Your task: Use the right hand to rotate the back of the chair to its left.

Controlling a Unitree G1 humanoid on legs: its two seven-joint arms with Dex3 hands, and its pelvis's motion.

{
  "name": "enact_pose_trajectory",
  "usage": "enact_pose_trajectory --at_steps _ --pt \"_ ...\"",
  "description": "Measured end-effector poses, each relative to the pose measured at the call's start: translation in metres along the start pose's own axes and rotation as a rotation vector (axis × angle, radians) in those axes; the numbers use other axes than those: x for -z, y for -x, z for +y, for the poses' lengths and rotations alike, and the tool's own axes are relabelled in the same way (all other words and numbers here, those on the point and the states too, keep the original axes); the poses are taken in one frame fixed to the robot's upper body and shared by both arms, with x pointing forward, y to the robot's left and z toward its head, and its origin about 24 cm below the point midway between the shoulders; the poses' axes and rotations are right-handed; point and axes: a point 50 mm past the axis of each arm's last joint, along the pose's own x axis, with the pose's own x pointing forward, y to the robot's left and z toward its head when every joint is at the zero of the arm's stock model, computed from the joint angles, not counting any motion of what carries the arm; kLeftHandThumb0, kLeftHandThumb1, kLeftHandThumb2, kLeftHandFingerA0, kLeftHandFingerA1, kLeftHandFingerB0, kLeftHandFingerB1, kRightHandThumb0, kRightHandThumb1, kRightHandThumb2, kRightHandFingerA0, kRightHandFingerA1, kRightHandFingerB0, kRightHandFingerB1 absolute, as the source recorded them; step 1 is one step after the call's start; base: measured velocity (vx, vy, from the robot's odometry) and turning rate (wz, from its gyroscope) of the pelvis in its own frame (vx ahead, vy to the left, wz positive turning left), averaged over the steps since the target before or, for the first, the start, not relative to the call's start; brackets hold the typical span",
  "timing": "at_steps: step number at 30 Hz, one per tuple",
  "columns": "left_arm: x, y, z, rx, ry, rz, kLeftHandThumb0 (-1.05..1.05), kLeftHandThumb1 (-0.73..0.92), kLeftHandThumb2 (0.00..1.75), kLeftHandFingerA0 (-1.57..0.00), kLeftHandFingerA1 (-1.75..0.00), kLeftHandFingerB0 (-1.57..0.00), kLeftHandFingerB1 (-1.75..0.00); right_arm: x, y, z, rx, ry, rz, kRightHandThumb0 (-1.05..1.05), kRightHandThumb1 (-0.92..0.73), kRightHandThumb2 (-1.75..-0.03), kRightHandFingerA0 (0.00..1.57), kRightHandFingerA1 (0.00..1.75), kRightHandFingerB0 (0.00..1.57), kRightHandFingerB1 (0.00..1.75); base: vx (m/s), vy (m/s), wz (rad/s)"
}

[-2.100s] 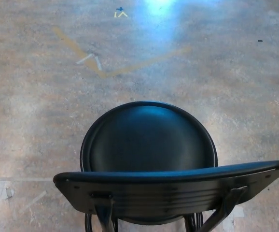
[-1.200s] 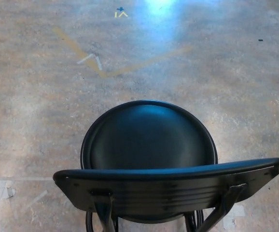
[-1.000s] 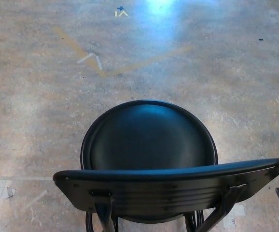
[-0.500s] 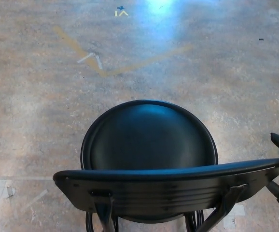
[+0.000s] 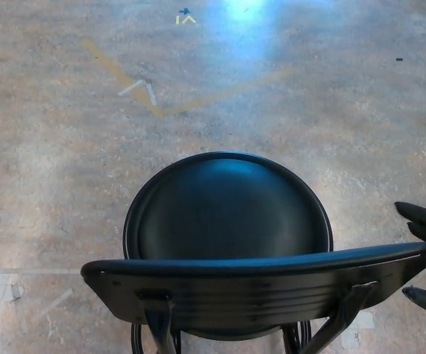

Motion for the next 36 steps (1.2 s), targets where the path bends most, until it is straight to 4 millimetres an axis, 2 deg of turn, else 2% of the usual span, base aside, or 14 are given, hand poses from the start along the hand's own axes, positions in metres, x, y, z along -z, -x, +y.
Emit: enact_pose_trajectory --at_steps 1,3,4,9,11,12,18,19,28,29,30,31,32,36 --pt "0.0 0.0 0.0 0.0 0.002 0.0 -0.73 0.85 0.67 -0.24 -0.34 -0.12 -0.23 -0.002 0.001 -0.001 -0.013 0.012 -0.006 -1.05 -0.42 -0.95 0.0 0.56 0.0 0.57 0.0 0.0 0.0" --pt "0.0 0.0 0.0 -0.003 0.011 0.0 -0.72 0.85 0.68 -0.24 -0.34 -0.11 -0.22 -0.009 0.002 -0.005 -0.052 0.057 -0.023 -1.05 -0.54 -0.65 0.0 0.43 0.0 0.49 0.0 0.0 0.0" --pt "0.0 0.0 0.0 -0.003 0.013 0.0 -0.72 0.84 0.67 -0.25 -0.35 -0.12 -0.23 -0.012 0.003 -0.008 -0.069 0.078 -0.028 -1.05 -0.4 -0.93 0.0 0.56 0.0 0.57 0.0 0.0 0.0" --pt "0.0 0.0 0.0 -0.005 0.018 0.0 -0.72 0.85 0.67 -0.25 -0.35 -0.13 -0.24 -0.032 0.003 -0.024 -0.141 0.186 -0.043 -1.05 -0.54 -0.68 0.0 0.5 0.0 0.51 0.0 0.0 0.0" --pt "0.0 0.0 0.0 -0.008 0.021 -0.001 -0.74 0.67 0.99 -0.18 -0.48 -0.07 -0.36 -0.038 0.003 -0.03 -0.16 0.22 -0.042 -1.05 -0.57 -0.68 0.0 0.5 0.0 0.51 0.0 0.0 0.0" --pt "0.0 0.0 0.001 -0.009 0.023 -0.001 -0.71 0.84 0.67 -0.25 -0.36 -0.12 -0.23 -0.042 0.003 -0.034 -0.172 0.238 -0.04 -1.05 -0.59 -0.69 0.0 0.46 0.0 0.47 0.0 0.0 0.0" --pt "0.0 0.0 0.001 -0.017 0.023 0.0 -0.72 0.84 0.67 -0.23 -0.35 -0.11 -0.23 -0.051 0.001 -0.037 -0.222 0.265 -0.025 -1.05 -0.42 -0.94 0.0 0.5 0.0 0.54 0.0 0.0 0.0" --pt "0.0 0.0 0.001 -0.018 0.023 0.0 -0.71 0.85 0.67 -0.23 -0.35 -0.11 -0.23 -0.052 0.001 -0.037 -0.225 0.264 -0.022 -1.05 -0.55 -0.66 0.0 0.41 0.0 0.48 0.0 0.0 0.0" --pt "0.0 0.0 0.0 -0.014 0.025 -0.001 -0.72 0.85 0.67 -0.24 -0.34 -0.12 -0.23 -0.059 -0.016 0.007 -0.31 0.177 -0.074 -1.05 -0.43 -0.93 0.0 0.55 0.0 0.58 0.0 0.0 0.0" --pt "0.0 0.0 -0.001 -0.013 0.025 -0.001 -0.72 0.85 0.67 -0.23 -0.34 -0.11 -0.23 -0.06 -0.017 0.011 -0.316 0.169 -0.078 -1.05 -0.57 -0.65 0.0 0.42 0.0 0.51 0.0 0.0 0.0" --pt "-0.001 0.0 -0.001 -0.011 0.024 -0.002 -0.36 0.53 1.09 0.0 -0.49 0.0 -0.5 -0.061 -0.019 0.015 -0.322 0.16 -0.082 -1.05 -0.46 -0.93 0.0 0.51 0.0 0.53 0.0 0.0 0.0" --pt "-0.001 0.0 -0.001 -0.011 0.023 -0.003 -0.36 0.53 1.09 0.0 -0.49 0.0 -0.5 -0.062 -0.02 0.018 -0.325 0.154 -0.088 -1.05 -0.46 -0.93 0.0 0.51 0.0 0.53 0.0 0.0 0.0" --pt "-0.001 0.0 -0.002 -0.01 0.022 -0.003 -0.72 0.85 0.67 -0.25 -0.34 -0.13 -0.24 -0.063 -0.022 0.02 -0.325 0.147 -0.094 -1.05 -0.43 -0.91 0.0 0.51 0.0 0.54 0.0 0.0 0.0" --pt "-0.005 -0.001 -0.006 0.0 0.019 -0.01 -0.73 0.85 0.67 -0.26 -0.37 -0.12 -0.23 -0.067 -0.029 0.029 -0.328 0.114 -0.119 -1.05 -0.55 -0.63 0.0 0.44 0.0 0.53 0.0 0.0 0.0"
